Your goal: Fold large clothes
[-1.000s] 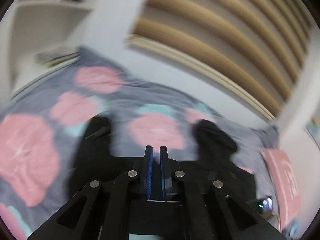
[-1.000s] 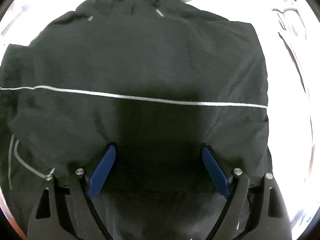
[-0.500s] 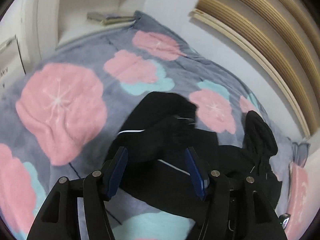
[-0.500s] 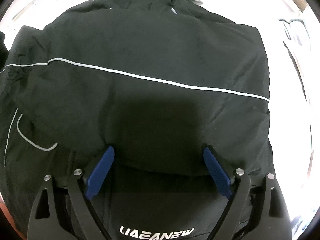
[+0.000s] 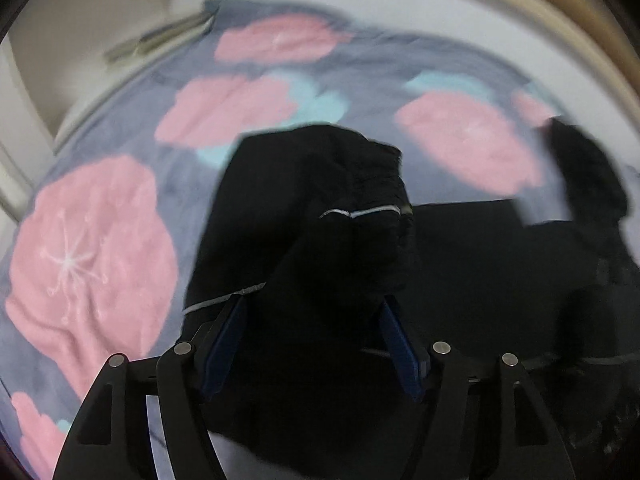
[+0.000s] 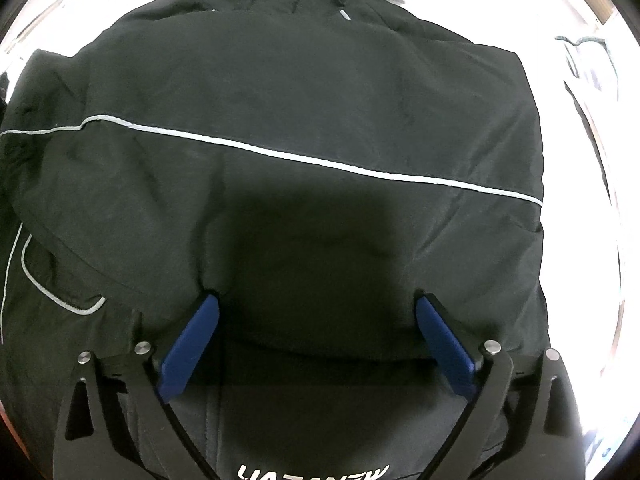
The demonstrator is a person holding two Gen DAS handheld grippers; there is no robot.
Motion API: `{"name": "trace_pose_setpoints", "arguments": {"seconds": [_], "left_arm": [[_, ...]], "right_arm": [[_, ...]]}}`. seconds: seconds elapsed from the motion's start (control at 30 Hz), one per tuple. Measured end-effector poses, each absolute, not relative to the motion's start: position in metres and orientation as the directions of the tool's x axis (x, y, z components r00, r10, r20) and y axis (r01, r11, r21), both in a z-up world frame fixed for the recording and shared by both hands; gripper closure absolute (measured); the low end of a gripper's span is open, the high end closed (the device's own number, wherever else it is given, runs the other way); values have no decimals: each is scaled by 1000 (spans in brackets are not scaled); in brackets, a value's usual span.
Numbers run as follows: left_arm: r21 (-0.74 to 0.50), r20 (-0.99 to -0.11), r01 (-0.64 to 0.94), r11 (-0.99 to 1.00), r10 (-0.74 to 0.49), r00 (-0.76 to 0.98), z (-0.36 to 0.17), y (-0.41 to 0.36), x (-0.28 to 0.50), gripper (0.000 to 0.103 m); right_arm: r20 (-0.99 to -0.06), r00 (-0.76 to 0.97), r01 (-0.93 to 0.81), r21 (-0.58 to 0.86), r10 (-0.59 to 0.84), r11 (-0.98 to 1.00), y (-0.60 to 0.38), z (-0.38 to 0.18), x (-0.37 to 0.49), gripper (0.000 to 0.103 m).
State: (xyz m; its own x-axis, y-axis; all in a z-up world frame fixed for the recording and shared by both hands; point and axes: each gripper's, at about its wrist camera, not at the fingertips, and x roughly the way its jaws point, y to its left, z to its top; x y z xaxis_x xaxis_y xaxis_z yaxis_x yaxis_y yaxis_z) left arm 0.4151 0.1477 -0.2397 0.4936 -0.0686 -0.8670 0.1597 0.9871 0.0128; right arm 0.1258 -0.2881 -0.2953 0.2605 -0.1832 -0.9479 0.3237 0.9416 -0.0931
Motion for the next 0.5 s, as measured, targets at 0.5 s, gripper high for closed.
{"name": "trace_pose_setpoints", "arguments": {"seconds": [0.5], "left_arm": [[-275, -676, 359, 892, -445, 587, -128, 102, 341, 87]], "right_arm": [[-949, 270, 328, -66, -161, 942, -299, -292, 128, 2]]}}
